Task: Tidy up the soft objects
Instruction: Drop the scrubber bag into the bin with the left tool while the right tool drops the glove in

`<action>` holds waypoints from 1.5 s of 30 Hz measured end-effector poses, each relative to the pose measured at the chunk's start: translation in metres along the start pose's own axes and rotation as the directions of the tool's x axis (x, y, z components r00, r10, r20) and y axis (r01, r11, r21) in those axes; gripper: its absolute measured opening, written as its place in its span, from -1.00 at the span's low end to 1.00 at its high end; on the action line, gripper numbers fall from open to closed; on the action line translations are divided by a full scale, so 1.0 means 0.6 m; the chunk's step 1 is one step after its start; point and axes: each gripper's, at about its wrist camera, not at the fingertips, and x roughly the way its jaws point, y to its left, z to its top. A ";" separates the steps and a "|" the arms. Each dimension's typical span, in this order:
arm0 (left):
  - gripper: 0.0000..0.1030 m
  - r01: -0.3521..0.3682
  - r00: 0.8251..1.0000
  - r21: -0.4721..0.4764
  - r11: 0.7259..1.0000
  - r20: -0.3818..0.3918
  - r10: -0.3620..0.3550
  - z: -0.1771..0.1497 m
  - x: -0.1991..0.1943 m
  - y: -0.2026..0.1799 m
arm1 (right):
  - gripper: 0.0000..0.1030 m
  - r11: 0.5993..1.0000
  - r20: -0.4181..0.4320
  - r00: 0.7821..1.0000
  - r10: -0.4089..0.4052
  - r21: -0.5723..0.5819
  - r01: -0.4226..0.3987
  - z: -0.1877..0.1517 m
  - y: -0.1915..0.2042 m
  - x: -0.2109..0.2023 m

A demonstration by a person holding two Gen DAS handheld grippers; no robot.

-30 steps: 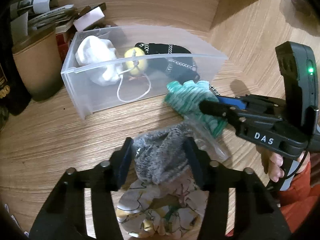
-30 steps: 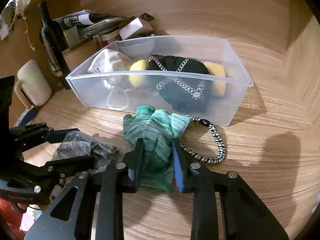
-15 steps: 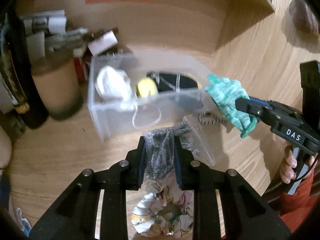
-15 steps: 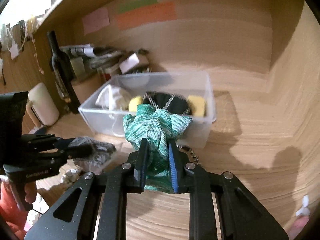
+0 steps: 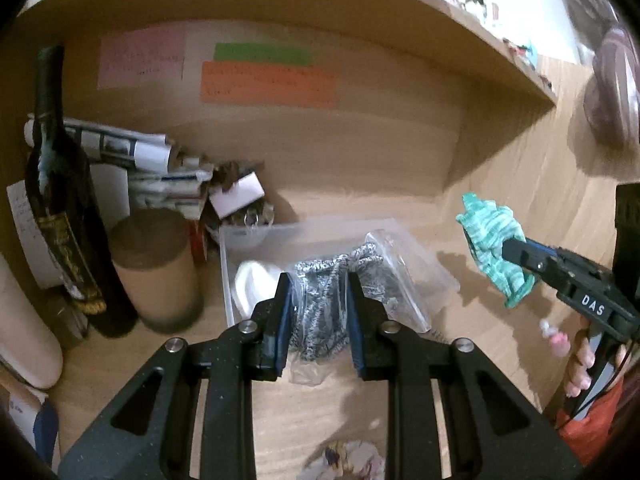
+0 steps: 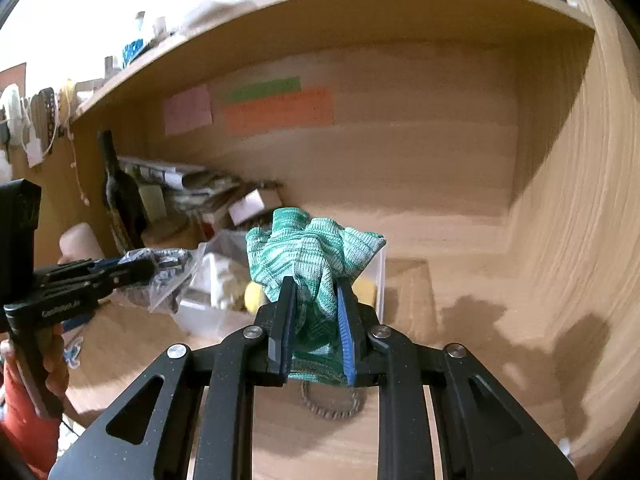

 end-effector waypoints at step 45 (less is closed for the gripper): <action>0.28 -0.149 0.984 0.081 0.986 -0.085 0.156 0.034 0.170 -0.013 | -0.13 0.995 -0.245 0.969 -0.021 -0.099 -0.003 0.008 0.018 0.233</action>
